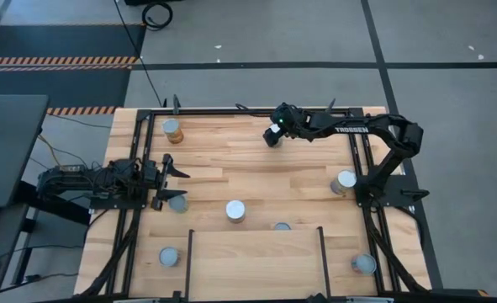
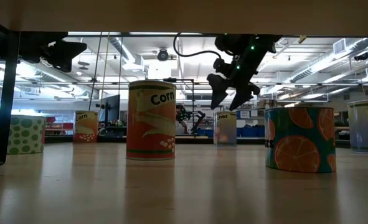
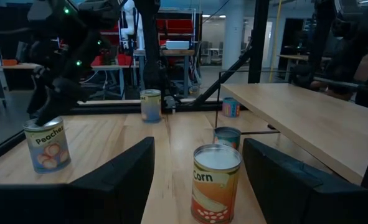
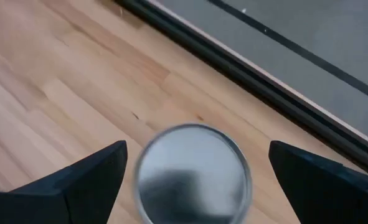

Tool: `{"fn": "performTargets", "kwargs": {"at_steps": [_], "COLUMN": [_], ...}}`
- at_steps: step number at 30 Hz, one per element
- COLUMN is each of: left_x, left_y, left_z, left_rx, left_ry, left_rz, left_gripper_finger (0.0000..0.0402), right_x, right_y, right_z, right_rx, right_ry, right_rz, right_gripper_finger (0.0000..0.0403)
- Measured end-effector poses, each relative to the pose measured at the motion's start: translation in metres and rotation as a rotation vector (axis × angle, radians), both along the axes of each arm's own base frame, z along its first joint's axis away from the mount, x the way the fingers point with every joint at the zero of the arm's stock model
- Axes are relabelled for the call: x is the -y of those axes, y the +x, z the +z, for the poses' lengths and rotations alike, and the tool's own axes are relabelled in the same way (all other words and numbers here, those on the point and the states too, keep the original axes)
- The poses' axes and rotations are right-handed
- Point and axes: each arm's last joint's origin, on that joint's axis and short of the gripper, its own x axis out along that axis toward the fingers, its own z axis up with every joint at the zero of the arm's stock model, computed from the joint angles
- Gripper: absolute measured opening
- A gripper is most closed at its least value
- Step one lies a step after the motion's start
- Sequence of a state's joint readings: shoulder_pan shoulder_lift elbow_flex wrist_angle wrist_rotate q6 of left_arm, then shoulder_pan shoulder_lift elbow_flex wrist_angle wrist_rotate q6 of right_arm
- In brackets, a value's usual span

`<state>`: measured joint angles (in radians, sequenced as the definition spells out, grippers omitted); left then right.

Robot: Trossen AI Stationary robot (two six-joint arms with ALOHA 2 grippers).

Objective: Pick and place cans onto a shelf
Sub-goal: Put the top canned peaches on the shelf

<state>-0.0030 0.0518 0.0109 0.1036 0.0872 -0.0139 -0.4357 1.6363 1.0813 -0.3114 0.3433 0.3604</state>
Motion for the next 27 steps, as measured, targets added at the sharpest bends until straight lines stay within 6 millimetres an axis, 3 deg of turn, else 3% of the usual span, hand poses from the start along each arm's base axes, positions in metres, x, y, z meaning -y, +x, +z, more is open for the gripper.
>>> {"fn": "performTargets", "kwargs": {"at_steps": [21,27], "left_x": [0.000,0.000], "left_y": [0.000,0.000], "left_z": [0.000,0.000], "left_rx": [0.003,0.003], "left_ry": [-0.001,-0.001], "left_rz": [0.000,0.000], "left_gripper_finger": [0.0249,0.0249], "right_x": [-0.004,-0.004], "right_y": [-0.008,-0.008], "right_z": [-0.015,-0.022], "right_rx": [-0.004,0.076], "right_ry": [0.057,0.059], "right_rz": [-0.071,-0.093], "right_gripper_finger": [0.0396,0.0393]}}
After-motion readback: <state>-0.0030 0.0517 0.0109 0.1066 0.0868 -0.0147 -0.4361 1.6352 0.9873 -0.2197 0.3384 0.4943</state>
